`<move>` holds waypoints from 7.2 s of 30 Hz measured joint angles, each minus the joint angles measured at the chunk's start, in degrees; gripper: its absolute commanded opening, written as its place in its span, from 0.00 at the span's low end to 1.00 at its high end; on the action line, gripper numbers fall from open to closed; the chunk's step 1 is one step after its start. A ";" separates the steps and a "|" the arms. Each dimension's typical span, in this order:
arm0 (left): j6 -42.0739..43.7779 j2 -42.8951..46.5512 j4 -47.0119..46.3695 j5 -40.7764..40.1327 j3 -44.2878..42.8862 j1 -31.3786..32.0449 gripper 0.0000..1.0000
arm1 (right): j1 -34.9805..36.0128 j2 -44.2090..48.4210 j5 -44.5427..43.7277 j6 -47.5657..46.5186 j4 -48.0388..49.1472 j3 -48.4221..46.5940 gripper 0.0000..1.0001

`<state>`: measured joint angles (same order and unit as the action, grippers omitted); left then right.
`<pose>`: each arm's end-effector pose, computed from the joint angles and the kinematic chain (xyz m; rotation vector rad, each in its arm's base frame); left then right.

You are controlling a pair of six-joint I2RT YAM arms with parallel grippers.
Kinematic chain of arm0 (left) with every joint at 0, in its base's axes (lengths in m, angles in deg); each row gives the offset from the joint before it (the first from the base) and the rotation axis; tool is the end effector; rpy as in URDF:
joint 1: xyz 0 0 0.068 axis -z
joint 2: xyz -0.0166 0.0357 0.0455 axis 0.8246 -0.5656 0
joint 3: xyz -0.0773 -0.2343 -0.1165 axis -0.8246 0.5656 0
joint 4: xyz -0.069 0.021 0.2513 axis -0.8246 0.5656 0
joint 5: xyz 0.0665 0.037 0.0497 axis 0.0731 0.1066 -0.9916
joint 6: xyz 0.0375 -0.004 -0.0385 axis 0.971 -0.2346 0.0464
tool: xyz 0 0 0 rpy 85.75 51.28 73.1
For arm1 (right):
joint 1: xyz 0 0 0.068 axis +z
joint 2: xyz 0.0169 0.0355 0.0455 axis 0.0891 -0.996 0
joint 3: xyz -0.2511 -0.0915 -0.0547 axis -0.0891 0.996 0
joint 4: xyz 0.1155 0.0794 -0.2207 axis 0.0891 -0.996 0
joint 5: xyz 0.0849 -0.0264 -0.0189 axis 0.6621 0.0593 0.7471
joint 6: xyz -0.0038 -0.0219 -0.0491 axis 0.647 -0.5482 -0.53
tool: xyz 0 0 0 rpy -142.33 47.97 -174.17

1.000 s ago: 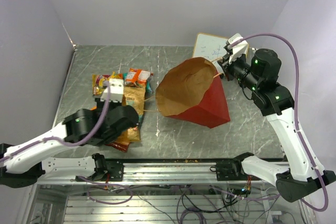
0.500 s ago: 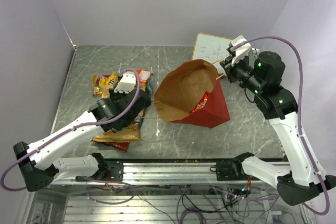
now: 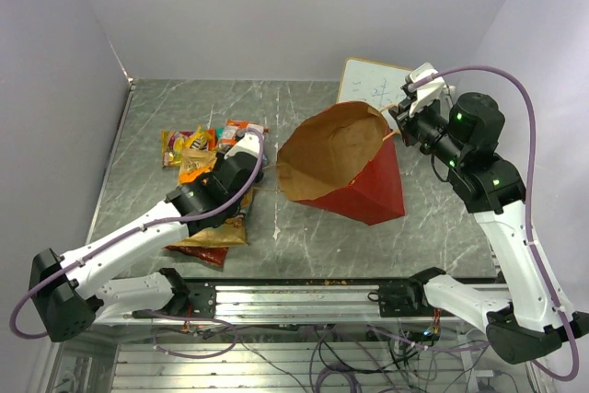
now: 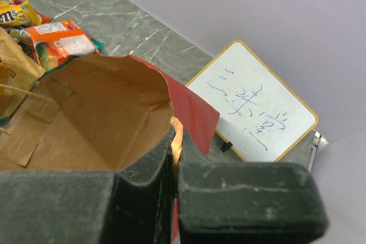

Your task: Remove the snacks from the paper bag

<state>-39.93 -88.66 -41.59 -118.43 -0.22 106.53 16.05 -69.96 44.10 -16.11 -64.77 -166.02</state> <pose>0.1618 -0.1567 0.3145 0.3182 1.9861 0.3283 0.1795 0.0741 0.4625 -0.6523 1.6275 0.1631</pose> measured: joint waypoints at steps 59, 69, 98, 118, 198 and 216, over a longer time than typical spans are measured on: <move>-27.08 -20.72 17.66 23.54 -13.18 -24.26 0.65 | -0.04 0.35 17.77 -12.85 -1.07 1.38 0.00; -27.34 -27.50 18.14 28.28 -9.84 -24.26 0.69 | -0.04 -1.14 15.39 -10.23 -0.63 0.55 0.00; -23.89 -16.06 22.80 35.04 -8.48 -25.62 0.35 | -0.04 -4.13 15.61 -7.26 5.09 0.61 0.00; -23.98 -9.70 10.14 53.22 -22.29 -21.77 0.69 | -0.04 -6.73 -1.79 -0.63 4.92 -4.59 0.00; -16.52 -69.57 -53.40 29.14 -36.33 6.97 0.32 | 3.96 -9.70 5.68 7.87 3.50 -4.48 0.00; -19.82 -54.58 -32.13 34.95 -34.45 6.99 0.16 | 3.98 -7.04 0.87 7.80 6.62 -2.14 0.00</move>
<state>-59.76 -143.23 -73.72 -83.48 -34.67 113.53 20.03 -77.00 44.97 -8.30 -58.15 -168.17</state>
